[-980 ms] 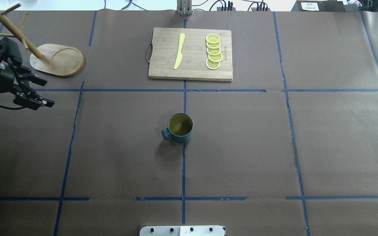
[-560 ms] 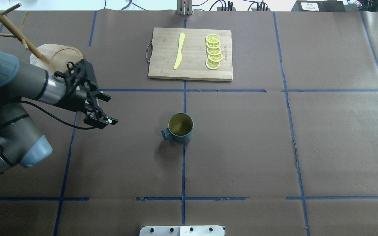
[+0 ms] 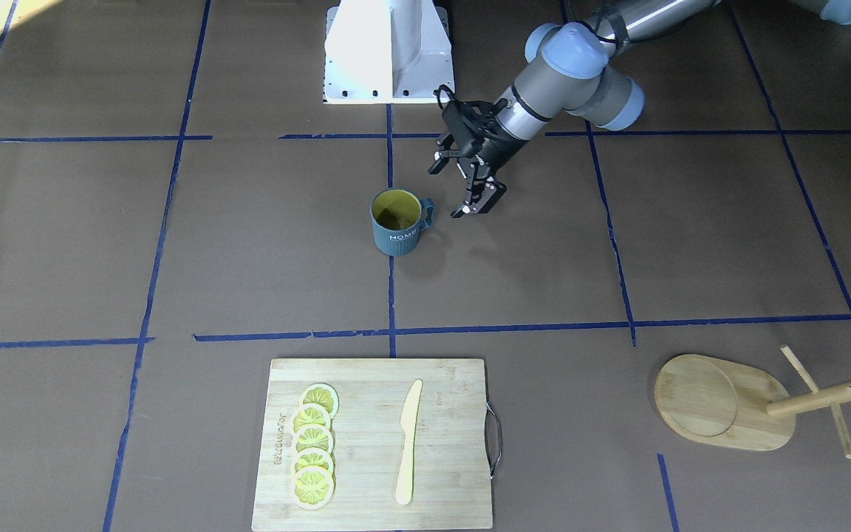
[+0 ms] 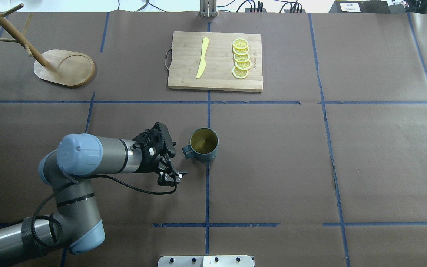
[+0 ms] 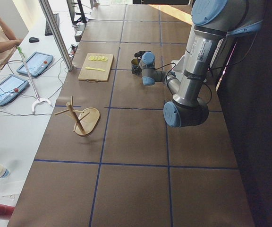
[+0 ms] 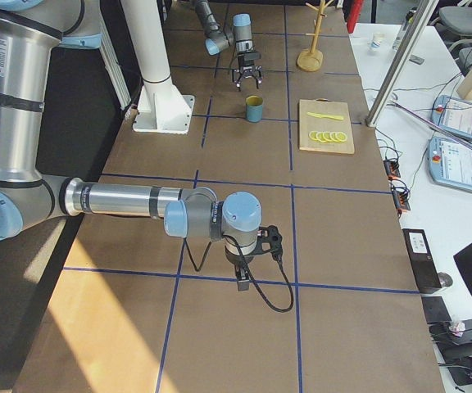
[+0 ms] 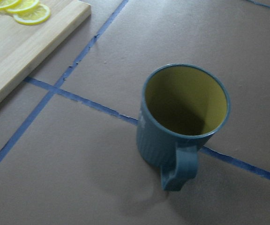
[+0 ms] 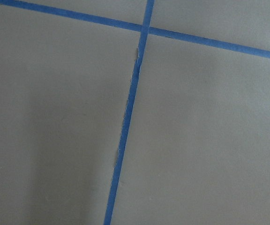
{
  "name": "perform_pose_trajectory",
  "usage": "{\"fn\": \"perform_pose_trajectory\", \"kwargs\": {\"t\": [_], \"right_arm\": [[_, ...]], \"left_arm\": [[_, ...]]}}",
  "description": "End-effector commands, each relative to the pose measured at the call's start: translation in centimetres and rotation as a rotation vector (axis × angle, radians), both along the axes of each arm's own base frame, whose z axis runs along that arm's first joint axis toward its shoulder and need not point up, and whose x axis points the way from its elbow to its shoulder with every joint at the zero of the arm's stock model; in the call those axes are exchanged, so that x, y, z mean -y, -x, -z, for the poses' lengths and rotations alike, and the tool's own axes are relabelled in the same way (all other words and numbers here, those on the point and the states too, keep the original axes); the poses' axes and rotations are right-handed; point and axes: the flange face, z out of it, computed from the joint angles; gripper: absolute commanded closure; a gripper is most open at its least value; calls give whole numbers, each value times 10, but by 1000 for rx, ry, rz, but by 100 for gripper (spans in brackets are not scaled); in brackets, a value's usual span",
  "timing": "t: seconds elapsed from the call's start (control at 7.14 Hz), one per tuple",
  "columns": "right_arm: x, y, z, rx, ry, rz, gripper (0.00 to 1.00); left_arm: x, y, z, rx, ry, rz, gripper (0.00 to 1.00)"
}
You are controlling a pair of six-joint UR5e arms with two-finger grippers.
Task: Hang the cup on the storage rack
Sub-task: 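Grasp the teal mug's rim with the left gripper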
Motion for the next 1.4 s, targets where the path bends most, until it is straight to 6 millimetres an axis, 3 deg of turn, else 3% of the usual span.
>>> {"fn": "perform_pose_trajectory", "kwargs": {"t": [0.0,0.28,0.42,0.56,0.84,0.98,1.26], "right_arm": [[-2,-1,-1,0,2,0,0],[-2,0,-2,0,3,1,0],[-2,0,-1,0,2,1,0],[-2,0,-3,0,4,2,0],[-3,0,-2,0,1,6,0],[-3,0,-2,0,1,6,0],[-3,0,-2,0,0,5,0]], "left_arm": [[-14,-39,25,-14,-26,69,0],[0,-49,12,-5,-41,165,0],[6,-59,-10,3,-40,187,0],[6,-62,-17,-16,-7,194,17],[5,-61,-11,-57,84,204,77],[3,-60,-12,-75,131,209,95],[3,-54,0,-108,136,212,100]]}}
